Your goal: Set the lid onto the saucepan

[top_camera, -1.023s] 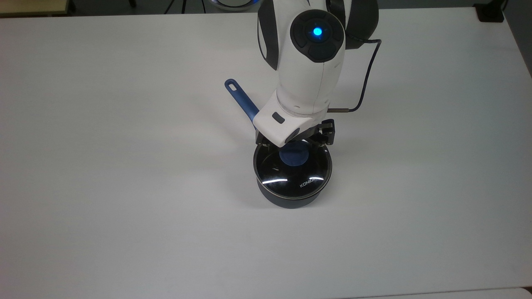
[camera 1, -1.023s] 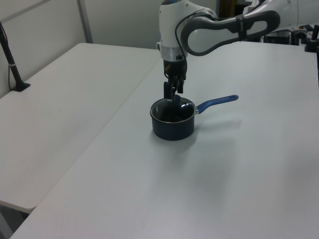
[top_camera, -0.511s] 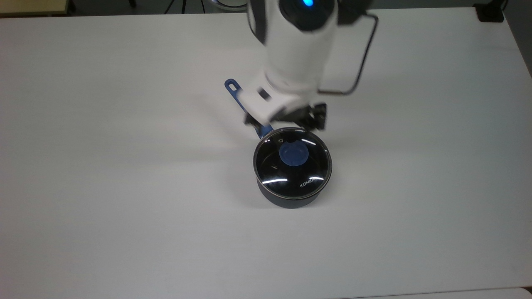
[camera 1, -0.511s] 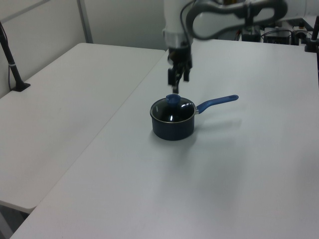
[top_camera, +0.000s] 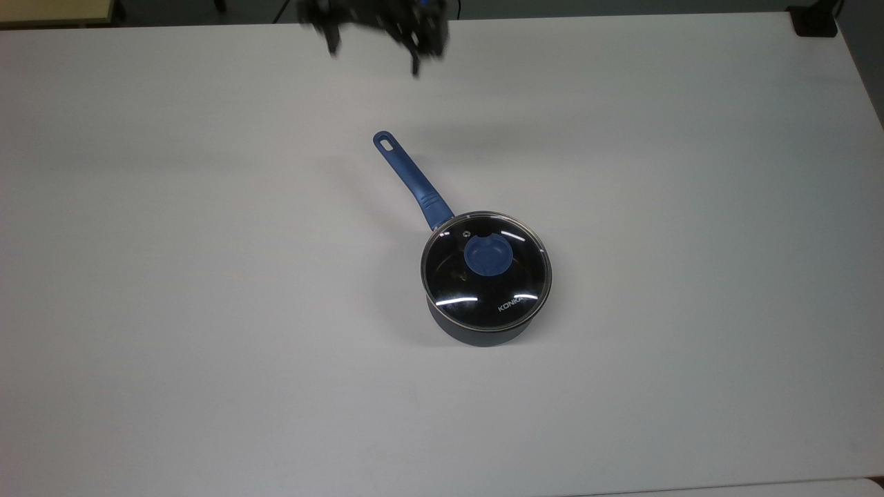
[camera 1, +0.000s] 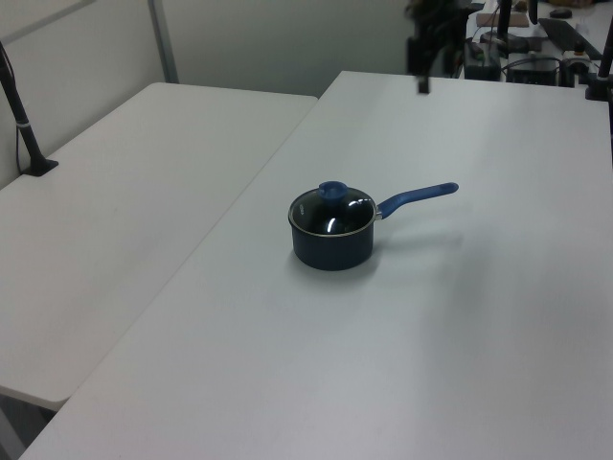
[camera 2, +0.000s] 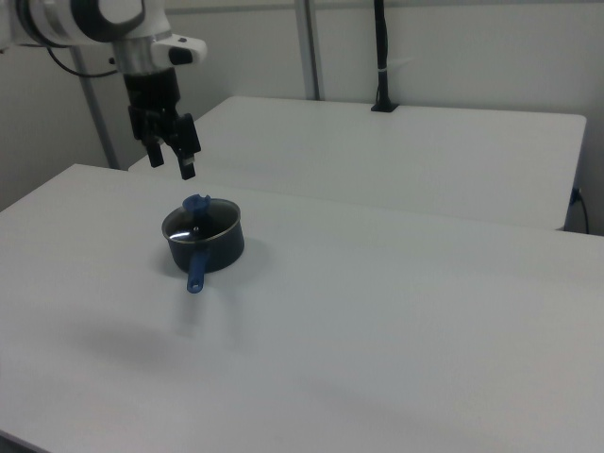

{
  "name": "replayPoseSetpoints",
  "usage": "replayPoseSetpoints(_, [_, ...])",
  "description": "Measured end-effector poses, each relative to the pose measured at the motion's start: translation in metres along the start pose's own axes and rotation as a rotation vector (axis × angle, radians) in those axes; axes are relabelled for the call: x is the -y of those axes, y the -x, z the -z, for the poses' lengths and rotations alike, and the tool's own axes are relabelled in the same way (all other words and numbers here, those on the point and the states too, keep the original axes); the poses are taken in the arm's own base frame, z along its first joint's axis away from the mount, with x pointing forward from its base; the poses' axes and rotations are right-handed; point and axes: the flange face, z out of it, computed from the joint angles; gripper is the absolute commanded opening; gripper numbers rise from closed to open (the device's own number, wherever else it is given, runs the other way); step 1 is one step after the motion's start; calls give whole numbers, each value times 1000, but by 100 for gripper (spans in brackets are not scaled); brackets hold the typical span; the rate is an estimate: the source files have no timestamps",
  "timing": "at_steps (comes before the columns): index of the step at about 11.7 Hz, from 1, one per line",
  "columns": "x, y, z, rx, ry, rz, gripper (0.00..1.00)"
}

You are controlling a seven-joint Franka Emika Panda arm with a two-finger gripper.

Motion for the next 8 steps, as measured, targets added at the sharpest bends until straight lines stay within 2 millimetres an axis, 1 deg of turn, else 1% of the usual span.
replayPoseSetpoints(1, [-17,19,11,-9,-3,-19,100])
replayPoseSetpoints(2, [-30,35,16,-11,-6,-33,100])
replayPoseSetpoints(3, [-38,45,16,-19,-9,-41,100])
replayPoseSetpoints(4, [-41,49,12,-38,-15,-45,100])
replayPoseSetpoints(5, [-46,46,7,-61,-21,-30,100])
replayPoseSetpoints(8, [-70,27,-2,-113,-25,138,100])
